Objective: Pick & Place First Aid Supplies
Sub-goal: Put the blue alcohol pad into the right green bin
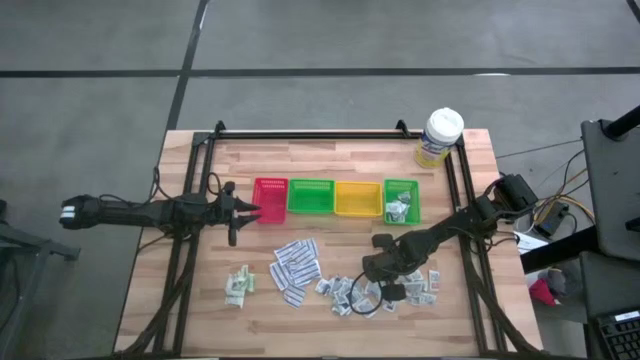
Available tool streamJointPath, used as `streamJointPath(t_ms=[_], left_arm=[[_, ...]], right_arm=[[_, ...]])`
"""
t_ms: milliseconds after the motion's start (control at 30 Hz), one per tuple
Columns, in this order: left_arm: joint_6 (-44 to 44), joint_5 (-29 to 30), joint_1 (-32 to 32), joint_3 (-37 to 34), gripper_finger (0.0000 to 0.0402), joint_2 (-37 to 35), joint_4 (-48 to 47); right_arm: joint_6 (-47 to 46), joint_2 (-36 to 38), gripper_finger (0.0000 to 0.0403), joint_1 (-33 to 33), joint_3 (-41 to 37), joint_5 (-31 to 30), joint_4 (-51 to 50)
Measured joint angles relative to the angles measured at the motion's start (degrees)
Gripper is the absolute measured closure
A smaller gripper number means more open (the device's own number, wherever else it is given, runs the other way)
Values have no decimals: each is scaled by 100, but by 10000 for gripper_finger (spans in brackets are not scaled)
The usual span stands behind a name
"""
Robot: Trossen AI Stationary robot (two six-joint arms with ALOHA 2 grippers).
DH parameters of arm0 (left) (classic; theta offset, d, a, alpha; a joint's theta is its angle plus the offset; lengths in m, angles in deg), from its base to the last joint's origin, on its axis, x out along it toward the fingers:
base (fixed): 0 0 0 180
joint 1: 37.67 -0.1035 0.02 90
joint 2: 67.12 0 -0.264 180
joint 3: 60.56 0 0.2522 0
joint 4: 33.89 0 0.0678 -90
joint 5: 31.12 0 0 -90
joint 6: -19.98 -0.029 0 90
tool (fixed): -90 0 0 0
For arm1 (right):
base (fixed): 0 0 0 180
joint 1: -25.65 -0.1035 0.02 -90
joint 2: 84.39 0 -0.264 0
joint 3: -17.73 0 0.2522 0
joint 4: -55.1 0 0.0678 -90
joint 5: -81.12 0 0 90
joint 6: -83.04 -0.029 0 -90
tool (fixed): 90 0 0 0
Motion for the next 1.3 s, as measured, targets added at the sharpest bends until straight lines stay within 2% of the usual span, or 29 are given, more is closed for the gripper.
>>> streamJointPath(t_ms=[300,633,1100,1300], left_arm=[[-1,2,-1,0,289,0,0],[-2,1,-1,0,289,0,-1],[0,2,0,0,289,0,0],[0,2,-1,0,289,0,0]], right_arm=[[44,0,333,-2,0,0,173],[45,0,360,-4,0,6,238],[58,0,365,-4,-7,15,236],[111,0,389,-4,-45,-40,236]])
